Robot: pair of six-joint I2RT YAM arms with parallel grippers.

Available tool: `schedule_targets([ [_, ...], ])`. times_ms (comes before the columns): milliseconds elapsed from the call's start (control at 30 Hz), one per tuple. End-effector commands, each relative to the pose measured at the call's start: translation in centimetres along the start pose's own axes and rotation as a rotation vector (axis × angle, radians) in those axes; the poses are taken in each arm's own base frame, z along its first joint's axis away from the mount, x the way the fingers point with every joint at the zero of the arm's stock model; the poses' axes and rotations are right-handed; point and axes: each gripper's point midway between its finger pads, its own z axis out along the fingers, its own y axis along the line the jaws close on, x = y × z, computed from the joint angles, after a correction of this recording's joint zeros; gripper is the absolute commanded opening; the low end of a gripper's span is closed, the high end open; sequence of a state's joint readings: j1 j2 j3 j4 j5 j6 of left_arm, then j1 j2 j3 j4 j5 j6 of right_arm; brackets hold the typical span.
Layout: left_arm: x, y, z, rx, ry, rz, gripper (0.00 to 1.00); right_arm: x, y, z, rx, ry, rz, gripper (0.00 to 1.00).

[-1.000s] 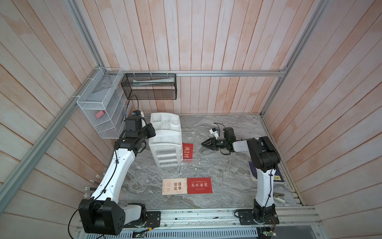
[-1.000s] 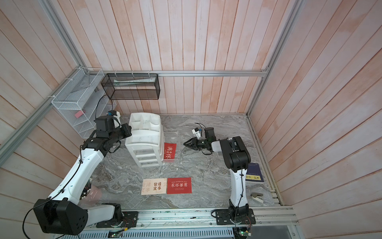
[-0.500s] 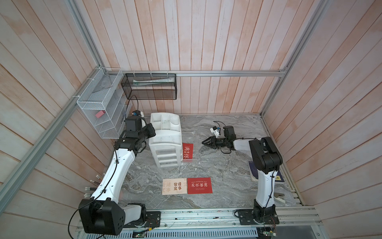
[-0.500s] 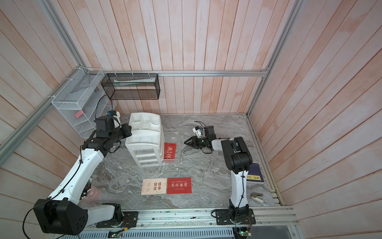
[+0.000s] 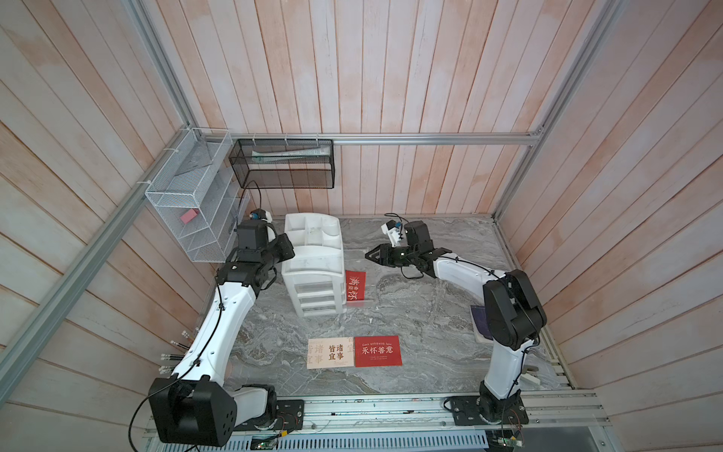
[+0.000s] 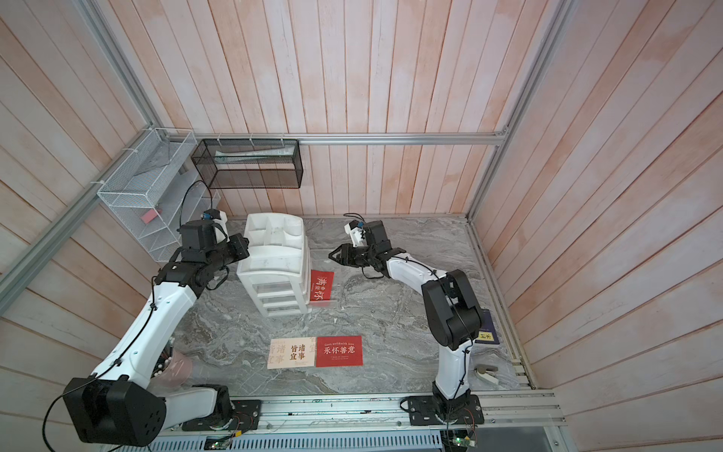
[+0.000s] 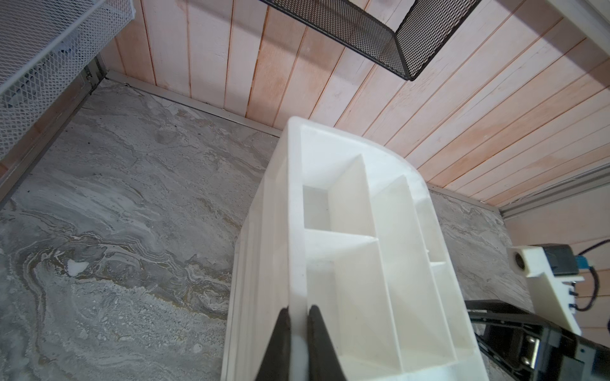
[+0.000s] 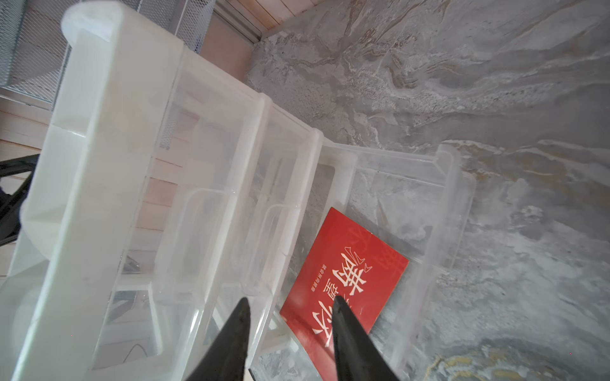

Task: Take the postcards out of the drawer
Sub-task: Pick up the postcard from the drawer.

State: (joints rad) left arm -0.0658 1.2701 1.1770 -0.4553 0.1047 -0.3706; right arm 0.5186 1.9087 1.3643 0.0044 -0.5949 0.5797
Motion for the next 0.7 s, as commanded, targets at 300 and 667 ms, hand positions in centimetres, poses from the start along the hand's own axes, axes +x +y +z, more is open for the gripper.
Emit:
schedule_targets([
  [300,1.7,0.7,0.7,0.001,0.04,0.019,0.0,4.3,-2.1,3.6,0.371,0.092,0.091,0.45],
  [667,2.3,0.7,0.9,0.012,0.046,0.036,0.0,7.4,-3.6,5.8,0.464,0.15,0.12,0.48],
])
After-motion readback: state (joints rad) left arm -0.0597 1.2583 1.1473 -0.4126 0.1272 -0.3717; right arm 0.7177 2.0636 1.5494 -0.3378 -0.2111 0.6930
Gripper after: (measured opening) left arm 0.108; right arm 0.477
